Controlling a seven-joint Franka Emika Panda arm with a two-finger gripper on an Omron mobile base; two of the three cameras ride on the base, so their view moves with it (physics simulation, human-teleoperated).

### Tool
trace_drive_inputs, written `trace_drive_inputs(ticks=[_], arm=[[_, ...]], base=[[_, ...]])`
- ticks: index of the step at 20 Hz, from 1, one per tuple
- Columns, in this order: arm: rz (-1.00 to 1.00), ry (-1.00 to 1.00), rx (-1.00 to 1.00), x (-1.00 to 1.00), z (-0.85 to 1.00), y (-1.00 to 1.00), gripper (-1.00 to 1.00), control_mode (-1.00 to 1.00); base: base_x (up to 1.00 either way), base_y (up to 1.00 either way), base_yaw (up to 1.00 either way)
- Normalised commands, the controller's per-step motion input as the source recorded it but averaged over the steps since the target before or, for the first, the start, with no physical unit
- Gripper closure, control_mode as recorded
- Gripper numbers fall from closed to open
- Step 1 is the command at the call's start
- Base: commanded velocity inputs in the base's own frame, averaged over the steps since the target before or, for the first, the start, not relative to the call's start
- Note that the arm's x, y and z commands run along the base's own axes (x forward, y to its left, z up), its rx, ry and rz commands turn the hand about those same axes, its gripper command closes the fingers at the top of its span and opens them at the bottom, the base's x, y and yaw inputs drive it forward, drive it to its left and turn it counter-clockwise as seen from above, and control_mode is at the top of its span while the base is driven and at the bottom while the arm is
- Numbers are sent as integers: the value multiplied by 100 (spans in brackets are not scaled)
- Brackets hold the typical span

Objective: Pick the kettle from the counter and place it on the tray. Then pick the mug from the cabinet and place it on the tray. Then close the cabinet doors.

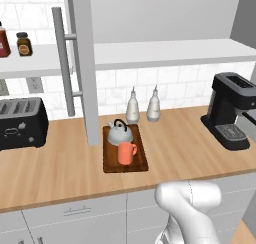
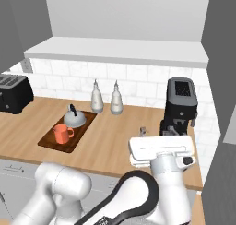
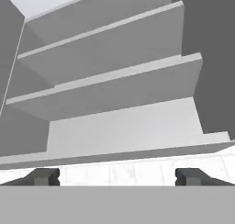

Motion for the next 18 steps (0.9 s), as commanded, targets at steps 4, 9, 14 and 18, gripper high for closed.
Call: trace_drive_inputs(ticks=[4,9,14,18], arm=[[-5,-21,-5,-22,32,-45,-100,-100],[-12,-14,-3,0,30,-42,-100,-100],[-15,-11,0,-14,5,-43,-100,-100],[-10,0,-7,0,-3,-13,-100,-100]], base=[[0,0,0],[0,0,0],[0,0,0],[0,0,0]])
